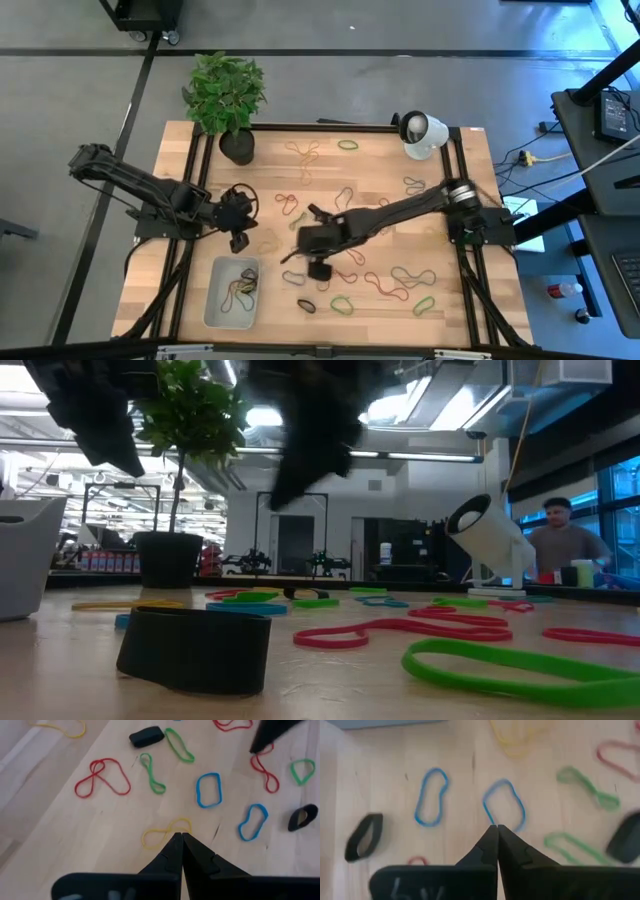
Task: Pick and place rubber bands into bin
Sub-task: Put the red rubber band into the bin
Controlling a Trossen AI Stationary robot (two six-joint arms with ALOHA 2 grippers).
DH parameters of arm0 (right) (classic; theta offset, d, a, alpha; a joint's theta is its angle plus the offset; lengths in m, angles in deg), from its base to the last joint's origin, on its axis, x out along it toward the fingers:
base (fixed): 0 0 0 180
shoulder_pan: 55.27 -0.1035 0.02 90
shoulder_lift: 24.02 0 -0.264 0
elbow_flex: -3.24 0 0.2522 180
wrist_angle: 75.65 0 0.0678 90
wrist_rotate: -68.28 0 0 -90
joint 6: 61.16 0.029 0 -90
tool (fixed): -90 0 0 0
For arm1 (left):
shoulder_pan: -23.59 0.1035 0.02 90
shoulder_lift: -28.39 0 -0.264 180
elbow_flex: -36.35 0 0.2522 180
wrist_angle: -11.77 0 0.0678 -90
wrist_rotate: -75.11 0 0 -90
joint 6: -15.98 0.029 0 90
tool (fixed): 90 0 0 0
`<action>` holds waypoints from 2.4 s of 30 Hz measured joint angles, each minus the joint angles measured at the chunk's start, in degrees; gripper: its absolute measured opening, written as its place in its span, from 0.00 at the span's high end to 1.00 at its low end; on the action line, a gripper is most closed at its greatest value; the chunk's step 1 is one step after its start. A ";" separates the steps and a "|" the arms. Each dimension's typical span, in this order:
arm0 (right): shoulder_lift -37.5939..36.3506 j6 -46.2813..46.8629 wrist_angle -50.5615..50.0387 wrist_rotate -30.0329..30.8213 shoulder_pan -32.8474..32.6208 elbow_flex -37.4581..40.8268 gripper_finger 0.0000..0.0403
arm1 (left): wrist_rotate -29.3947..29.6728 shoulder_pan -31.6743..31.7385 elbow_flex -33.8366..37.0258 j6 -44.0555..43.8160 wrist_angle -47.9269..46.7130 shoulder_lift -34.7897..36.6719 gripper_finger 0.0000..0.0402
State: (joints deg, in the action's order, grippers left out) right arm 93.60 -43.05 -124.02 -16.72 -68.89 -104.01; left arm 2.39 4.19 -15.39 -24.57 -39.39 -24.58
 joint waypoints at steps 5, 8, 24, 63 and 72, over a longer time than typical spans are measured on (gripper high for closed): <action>-13.84 4.24 13.30 -1.99 1.43 21.79 0.98 | -1.36 1.65 -0.37 -0.05 4.70 -5.61 1.00; -21.26 4.82 16.18 -3.09 2.23 31.63 0.99 | -3.27 3.34 -2.03 -0.18 5.49 -10.23 1.00; -51.54 -2.02 21.64 -5.50 6.90 60.91 0.98 | -3.26 13.73 -20.64 0.84 5.97 -32.60 1.00; -53.97 -3.40 26.23 -17.25 10.84 67.73 0.98 | -5.74 28.21 -25.94 2.10 2.56 -50.15 0.75; -53.97 -2.04 26.23 -17.29 10.81 67.73 0.98 | -7.20 29.82 -26.22 -2.24 1.62 -55.58 0.68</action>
State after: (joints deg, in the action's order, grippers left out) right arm 39.63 -45.08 -97.80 -34.02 -58.08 -36.28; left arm -4.81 34.01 -41.61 -26.81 -37.77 -80.16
